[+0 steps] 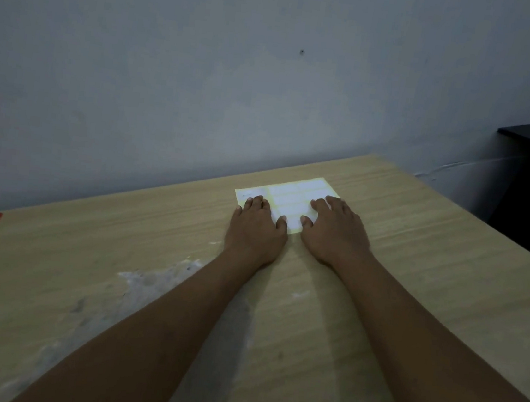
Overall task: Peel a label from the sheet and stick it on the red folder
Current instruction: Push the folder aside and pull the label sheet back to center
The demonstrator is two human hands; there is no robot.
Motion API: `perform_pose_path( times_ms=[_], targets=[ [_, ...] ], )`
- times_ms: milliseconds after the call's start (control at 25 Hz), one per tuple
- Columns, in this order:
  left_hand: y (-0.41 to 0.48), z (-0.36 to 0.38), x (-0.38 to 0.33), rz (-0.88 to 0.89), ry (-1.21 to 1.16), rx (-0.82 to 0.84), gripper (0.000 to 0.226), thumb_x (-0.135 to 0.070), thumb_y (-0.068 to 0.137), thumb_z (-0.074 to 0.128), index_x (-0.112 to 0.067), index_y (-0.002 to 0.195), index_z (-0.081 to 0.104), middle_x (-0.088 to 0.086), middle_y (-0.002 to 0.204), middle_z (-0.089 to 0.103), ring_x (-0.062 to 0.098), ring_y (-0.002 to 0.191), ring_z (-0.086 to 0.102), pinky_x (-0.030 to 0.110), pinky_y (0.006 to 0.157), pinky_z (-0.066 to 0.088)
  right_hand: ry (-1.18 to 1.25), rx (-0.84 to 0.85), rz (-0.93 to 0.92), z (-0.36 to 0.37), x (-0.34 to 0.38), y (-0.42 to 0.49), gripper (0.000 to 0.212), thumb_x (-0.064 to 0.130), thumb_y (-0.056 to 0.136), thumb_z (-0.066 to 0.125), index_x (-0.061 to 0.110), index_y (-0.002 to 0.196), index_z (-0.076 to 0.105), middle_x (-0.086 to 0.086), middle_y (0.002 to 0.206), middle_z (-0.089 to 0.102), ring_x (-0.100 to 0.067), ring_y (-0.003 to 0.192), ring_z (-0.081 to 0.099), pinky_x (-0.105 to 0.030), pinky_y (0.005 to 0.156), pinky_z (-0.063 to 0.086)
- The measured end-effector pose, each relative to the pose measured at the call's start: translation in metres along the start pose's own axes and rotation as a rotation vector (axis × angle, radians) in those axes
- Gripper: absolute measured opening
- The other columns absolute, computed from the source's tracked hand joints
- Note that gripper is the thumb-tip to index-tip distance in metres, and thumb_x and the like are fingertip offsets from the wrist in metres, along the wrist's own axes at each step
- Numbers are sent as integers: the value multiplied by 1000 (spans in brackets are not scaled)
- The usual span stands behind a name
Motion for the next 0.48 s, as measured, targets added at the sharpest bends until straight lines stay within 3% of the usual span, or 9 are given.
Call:
perform_pose_path(
  times_ms=[480],
  targets=[
    [72, 18, -34, 20, -25, -8, 69, -48, 99, 28, -2, 150, 32, 9, 161, 29, 22, 151, 20, 44, 122, 17, -22, -52, 23, -7, -43, 75, 54, 45, 98, 43, 23, 147, 43, -4, 159, 35, -25, 148, 30, -43, 120, 25]
  ],
)
Point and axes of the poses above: each hand's wrist, its own y-axis towards the middle knuckle, its own z-axis out of the palm, x = y × z, the point moved 7 cm from there along y, towards the middle knuckle
